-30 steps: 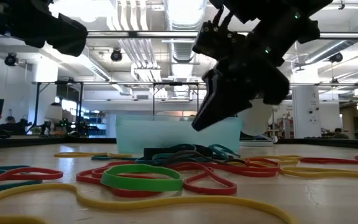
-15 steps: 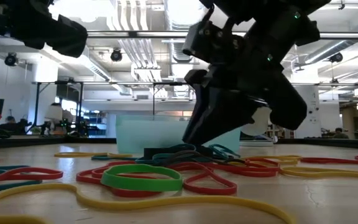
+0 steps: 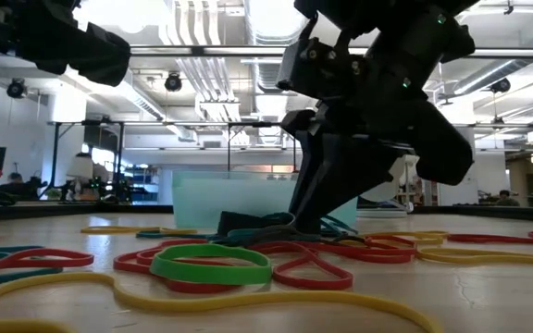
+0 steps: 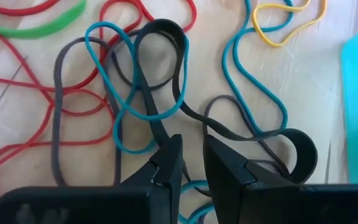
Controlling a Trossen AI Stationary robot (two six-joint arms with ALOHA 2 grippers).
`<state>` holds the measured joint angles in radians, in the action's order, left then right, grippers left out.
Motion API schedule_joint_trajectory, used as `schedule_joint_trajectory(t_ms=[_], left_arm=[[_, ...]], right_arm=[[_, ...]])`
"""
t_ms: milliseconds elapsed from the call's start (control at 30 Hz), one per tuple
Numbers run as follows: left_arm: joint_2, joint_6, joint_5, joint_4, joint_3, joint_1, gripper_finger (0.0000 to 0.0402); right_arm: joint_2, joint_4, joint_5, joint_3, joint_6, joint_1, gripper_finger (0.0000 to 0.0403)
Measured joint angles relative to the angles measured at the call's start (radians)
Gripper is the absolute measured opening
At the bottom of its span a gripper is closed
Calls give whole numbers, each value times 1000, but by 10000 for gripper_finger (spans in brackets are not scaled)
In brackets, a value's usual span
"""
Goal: Pick and place rubber bands into bin
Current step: Put the black rubber band into the green bin
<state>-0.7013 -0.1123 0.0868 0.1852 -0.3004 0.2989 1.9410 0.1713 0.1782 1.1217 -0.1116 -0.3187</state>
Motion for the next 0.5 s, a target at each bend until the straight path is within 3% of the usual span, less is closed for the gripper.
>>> schedule_joint_trajectory(t_ms=[500], left_arm=[[-1,0,0,0,0,0,91]], right_arm=[[-22,9,-4,2,-4,-4,59]])
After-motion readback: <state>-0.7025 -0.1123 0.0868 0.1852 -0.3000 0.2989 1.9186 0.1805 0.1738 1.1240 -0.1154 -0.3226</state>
